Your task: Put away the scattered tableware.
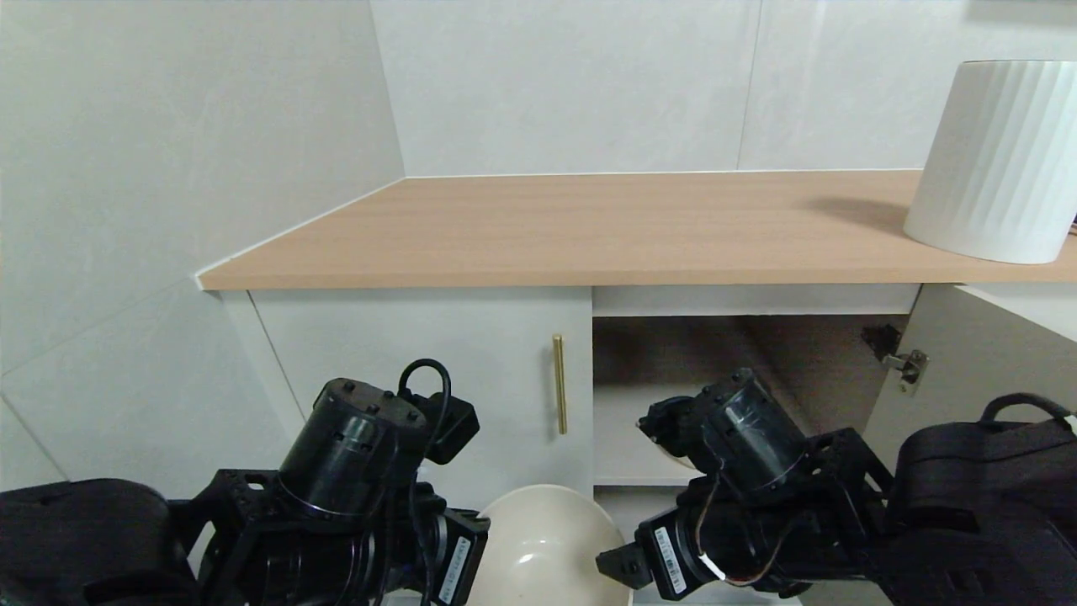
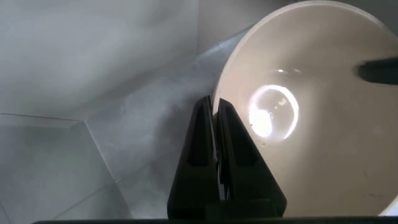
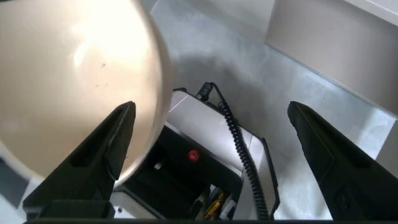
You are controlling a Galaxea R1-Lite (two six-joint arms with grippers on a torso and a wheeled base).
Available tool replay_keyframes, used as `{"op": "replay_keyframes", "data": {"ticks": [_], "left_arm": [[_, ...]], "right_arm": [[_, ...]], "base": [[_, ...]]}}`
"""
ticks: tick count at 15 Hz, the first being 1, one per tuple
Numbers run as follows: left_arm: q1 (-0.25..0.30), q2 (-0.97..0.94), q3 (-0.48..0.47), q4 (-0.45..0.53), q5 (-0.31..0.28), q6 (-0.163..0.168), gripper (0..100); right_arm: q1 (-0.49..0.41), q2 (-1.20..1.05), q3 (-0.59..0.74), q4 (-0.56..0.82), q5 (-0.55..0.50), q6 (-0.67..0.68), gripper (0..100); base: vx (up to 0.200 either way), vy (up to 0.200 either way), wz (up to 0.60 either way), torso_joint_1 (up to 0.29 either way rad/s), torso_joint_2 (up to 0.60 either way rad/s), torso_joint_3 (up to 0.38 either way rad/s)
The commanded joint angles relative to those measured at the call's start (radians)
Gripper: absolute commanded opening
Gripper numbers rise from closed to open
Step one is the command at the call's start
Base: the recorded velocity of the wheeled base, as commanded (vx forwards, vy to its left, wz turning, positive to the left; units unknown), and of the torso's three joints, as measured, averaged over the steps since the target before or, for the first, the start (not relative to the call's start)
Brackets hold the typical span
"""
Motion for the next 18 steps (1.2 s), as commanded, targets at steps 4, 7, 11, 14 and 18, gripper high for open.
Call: {"op": "replay_keyframes", "data": {"ticks": [4, 7, 11, 14, 18], "left_arm": [[-0.003, 0.006, 0.003, -0.001, 0.000, -0.001, 0], [-0.003, 0.006, 0.003, -0.001, 0.006, -0.001, 0], [-0.003, 0.006, 0.003, -0.001, 0.011, -0.002, 0], [-0.002, 0.000, 0.001, -0.002, 0.013, -0.005, 100], [0.004, -0.006, 0.001, -0.047, 0.013, -0.028, 100]], "right_arm": [[0.002, 0.052, -0.008, -0.008, -0.005, 0.001, 0], [0.005, 0.049, -0.005, -0.011, -0.007, 0.001, 0], [0.007, 0.049, -0.003, -0.011, -0.014, 0.001, 0], [0.008, 0.052, -0.001, -0.011, -0.013, 0.001, 0], [0.008, 0.053, 0.002, -0.010, -0.014, -0.001, 0]], "base": [[0.000, 0.000, 0.00, 0.000, 0.00, 0.000], [0.000, 0.000, 0.00, 0.000, 0.00, 0.000], [0.000, 0.000, 0.00, 0.000, 0.00, 0.000], [0.000, 0.000, 0.00, 0.000, 0.00, 0.000], [0.000, 0.000, 0.00, 0.000, 0.00, 0.000]]}}
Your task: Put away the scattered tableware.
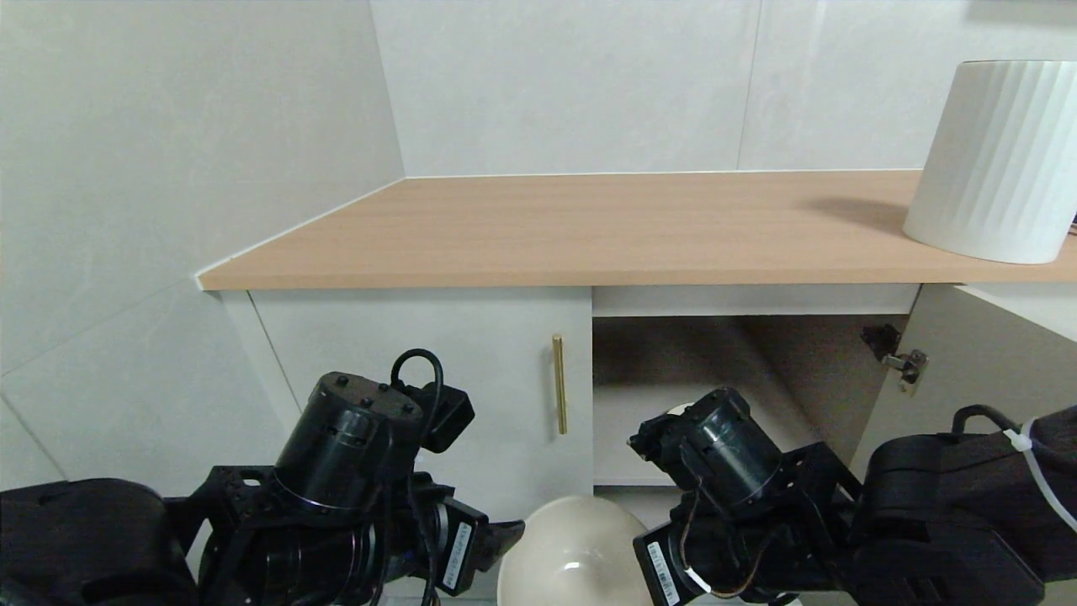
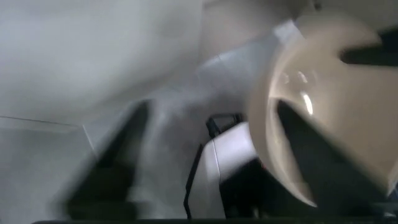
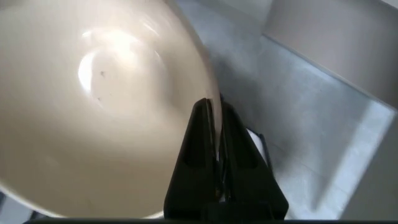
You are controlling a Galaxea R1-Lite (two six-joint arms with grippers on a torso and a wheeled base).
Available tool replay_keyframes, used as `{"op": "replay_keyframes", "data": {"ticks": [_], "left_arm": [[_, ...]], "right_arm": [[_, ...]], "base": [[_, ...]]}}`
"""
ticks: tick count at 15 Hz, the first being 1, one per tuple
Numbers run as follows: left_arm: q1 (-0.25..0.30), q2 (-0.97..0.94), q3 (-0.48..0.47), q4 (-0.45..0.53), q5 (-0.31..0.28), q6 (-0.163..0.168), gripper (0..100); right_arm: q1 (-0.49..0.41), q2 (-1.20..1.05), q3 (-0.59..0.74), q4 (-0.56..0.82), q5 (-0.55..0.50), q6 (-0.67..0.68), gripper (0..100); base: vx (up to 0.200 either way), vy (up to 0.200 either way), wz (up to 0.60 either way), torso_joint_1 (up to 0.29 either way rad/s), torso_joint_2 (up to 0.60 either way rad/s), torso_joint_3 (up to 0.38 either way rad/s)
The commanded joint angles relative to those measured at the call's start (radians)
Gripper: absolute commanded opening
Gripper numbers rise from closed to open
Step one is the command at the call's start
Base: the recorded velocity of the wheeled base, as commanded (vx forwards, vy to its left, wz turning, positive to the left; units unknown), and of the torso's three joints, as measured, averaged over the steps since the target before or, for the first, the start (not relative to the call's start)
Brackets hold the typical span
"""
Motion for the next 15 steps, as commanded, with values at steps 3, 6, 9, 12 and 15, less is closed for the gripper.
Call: {"op": "replay_keyframes", "data": {"ticks": [3, 6, 9, 12, 15], "left_arm": [[0.023, -0.020, 0.000, -0.041, -0.006, -0.006, 100], [0.029, -0.029, 0.008, -0.064, -0.006, -0.006, 100], [0.029, -0.034, 0.008, -0.064, -0.006, -0.006, 100], [0.032, -0.046, 0.009, -0.064, -0.002, -0.006, 100], [0.037, -0.055, 0.009, -0.064, -0.002, -0.005, 100]], "right_arm": [[0.003, 0.004, 0.001, -0.015, 0.007, 0.003, 0], [-0.033, 0.015, 0.024, -0.017, -0.037, 0.019, 0], [-0.174, 0.084, 0.010, -0.070, -0.053, 0.118, 0], [-0.295, 0.199, 0.006, -0.271, -0.072, 0.164, 0], [-0.367, 0.294, -0.017, -0.422, -0.183, 0.167, 0]], "base": [[0.000, 0.000, 0.00, 0.000, 0.00, 0.000], [0.000, 0.000, 0.00, 0.000, 0.00, 0.000], [0.000, 0.000, 0.00, 0.000, 0.00, 0.000], [0.000, 0.000, 0.00, 0.000, 0.00, 0.000], [0.000, 0.000, 0.00, 0.000, 0.00, 0.000]]}}
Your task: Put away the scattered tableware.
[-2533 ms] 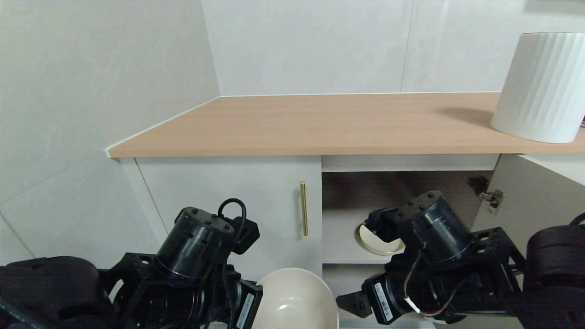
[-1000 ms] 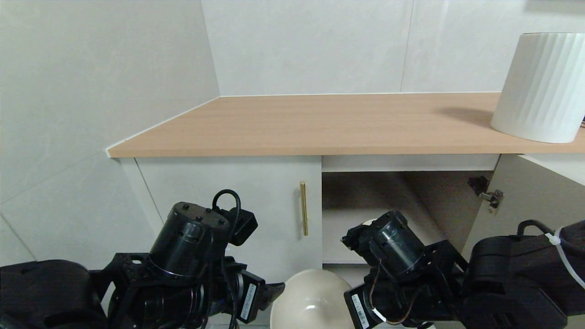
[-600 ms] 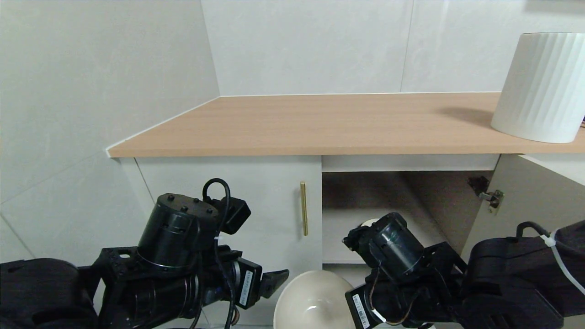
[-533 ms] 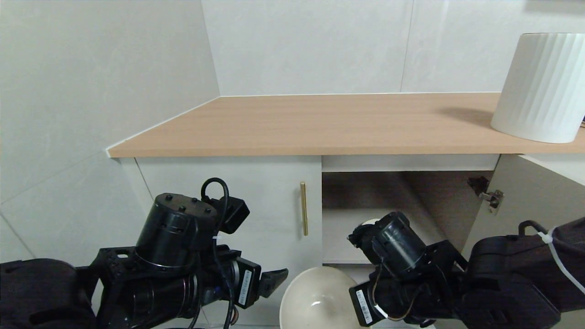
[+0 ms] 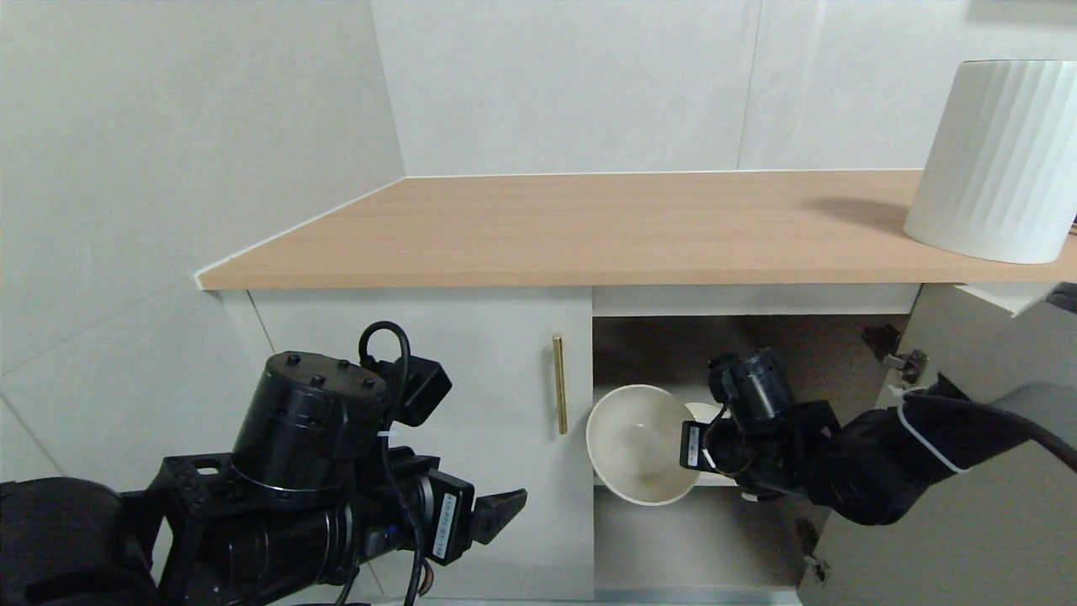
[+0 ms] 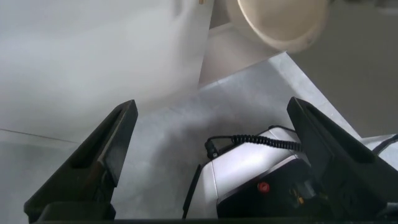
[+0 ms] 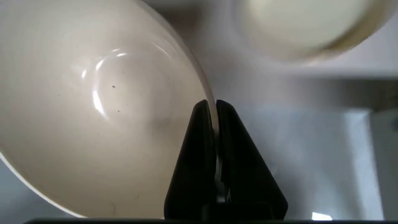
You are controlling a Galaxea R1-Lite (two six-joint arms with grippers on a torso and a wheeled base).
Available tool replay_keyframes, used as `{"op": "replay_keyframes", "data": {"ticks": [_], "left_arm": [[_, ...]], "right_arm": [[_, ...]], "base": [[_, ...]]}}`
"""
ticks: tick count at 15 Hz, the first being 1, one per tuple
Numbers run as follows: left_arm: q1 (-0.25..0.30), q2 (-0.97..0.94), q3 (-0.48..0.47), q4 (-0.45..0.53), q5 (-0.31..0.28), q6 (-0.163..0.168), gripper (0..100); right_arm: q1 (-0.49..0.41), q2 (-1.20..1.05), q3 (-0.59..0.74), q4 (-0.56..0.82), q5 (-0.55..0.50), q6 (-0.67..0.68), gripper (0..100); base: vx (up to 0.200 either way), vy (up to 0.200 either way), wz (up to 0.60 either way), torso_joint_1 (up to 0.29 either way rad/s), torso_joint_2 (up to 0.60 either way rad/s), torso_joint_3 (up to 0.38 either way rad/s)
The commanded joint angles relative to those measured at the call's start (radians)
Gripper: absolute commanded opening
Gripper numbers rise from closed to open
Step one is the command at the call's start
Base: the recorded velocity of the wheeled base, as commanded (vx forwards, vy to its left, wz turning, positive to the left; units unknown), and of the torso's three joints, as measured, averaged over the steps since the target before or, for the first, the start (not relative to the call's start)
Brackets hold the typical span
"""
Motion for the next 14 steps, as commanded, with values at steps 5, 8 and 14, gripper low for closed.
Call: {"op": "replay_keyframes", "data": {"ticks": [5, 8, 14], "left_arm": [[0.001, -0.005, 0.005, -0.002, 0.000, 0.000, 100], [0.001, -0.005, 0.005, -0.002, 0.001, 0.000, 100], [0.001, -0.006, 0.005, -0.002, 0.001, 0.000, 100]], "right_arm": [[-0.147, 0.136, -0.086, -0.029, -0.036, 0.012, 0], [-0.198, 0.164, -0.127, -0.028, -0.037, 0.014, 0], [-0.258, 0.235, -0.193, -0.026, -0.062, 0.012, 0]], "base": [[0.000, 0.000, 0.00, 0.000, 0.00, 0.000], [0.000, 0.000, 0.00, 0.000, 0.00, 0.000], [0.000, 0.000, 0.00, 0.000, 0.00, 0.000]]}}
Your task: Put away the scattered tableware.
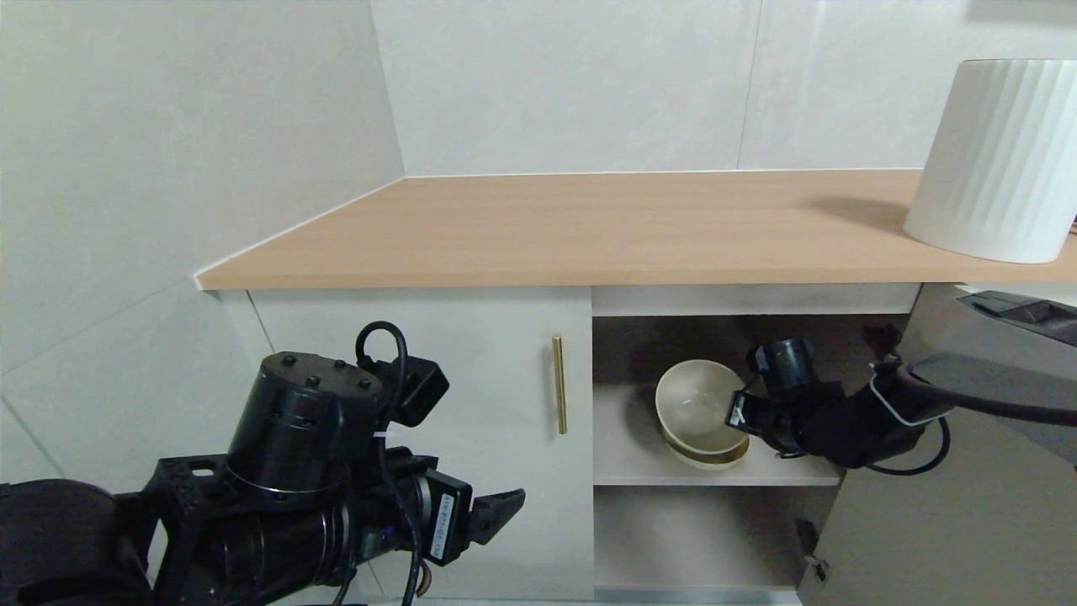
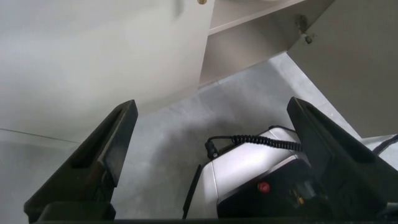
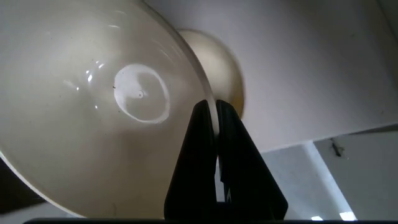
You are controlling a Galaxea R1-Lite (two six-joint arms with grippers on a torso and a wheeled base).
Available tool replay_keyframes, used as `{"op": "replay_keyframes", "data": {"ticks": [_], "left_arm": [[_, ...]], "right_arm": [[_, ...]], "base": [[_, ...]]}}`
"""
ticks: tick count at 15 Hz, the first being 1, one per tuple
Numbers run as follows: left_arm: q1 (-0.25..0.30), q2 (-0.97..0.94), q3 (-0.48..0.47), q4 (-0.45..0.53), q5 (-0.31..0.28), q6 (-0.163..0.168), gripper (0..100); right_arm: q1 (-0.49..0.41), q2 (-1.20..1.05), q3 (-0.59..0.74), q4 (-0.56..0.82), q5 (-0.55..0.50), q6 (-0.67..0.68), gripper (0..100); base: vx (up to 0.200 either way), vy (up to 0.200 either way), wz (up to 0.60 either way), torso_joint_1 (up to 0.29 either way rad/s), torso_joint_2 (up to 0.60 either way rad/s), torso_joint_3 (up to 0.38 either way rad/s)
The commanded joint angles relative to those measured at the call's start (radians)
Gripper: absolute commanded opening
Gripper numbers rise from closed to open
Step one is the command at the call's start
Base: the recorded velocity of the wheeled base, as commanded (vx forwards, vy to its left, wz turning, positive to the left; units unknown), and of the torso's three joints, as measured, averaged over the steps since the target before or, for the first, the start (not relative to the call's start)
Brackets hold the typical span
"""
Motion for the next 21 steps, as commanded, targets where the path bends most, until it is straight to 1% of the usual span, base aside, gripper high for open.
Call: {"op": "replay_keyframes", "data": {"ticks": [1, 9, 18, 19, 21], "left_arm": [[0.000, -0.001, 0.000, -0.001, 0.001, 0.000, 100], [0.000, 0.000, 0.000, -0.001, 0.001, 0.000, 100], [0.000, 0.002, 0.000, 0.001, 0.001, -0.002, 100], [0.000, 0.002, 0.000, -0.001, 0.001, -0.002, 100], [0.000, 0.002, 0.000, 0.001, -0.001, -0.002, 100]], "right_arm": [[-0.010, 0.026, -0.014, 0.001, -0.002, -0.001, 0], [-0.021, 0.062, -0.055, 0.035, -0.005, -0.004, 0], [-0.021, 0.069, -0.060, 0.057, -0.005, -0.005, 0], [-0.021, 0.067, -0.058, 0.057, -0.005, -0.007, 100], [-0.020, 0.065, -0.057, 0.057, -0.003, -0.005, 100]], "base": [[0.000, 0.000, 0.00, 0.000, 0.00, 0.000], [0.000, 0.000, 0.00, 0.000, 0.00, 0.000], [0.000, 0.000, 0.00, 0.000, 0.00, 0.000], [0.000, 0.000, 0.00, 0.000, 0.00, 0.000], [0.000, 0.000, 0.00, 0.000, 0.00, 0.000]]}}
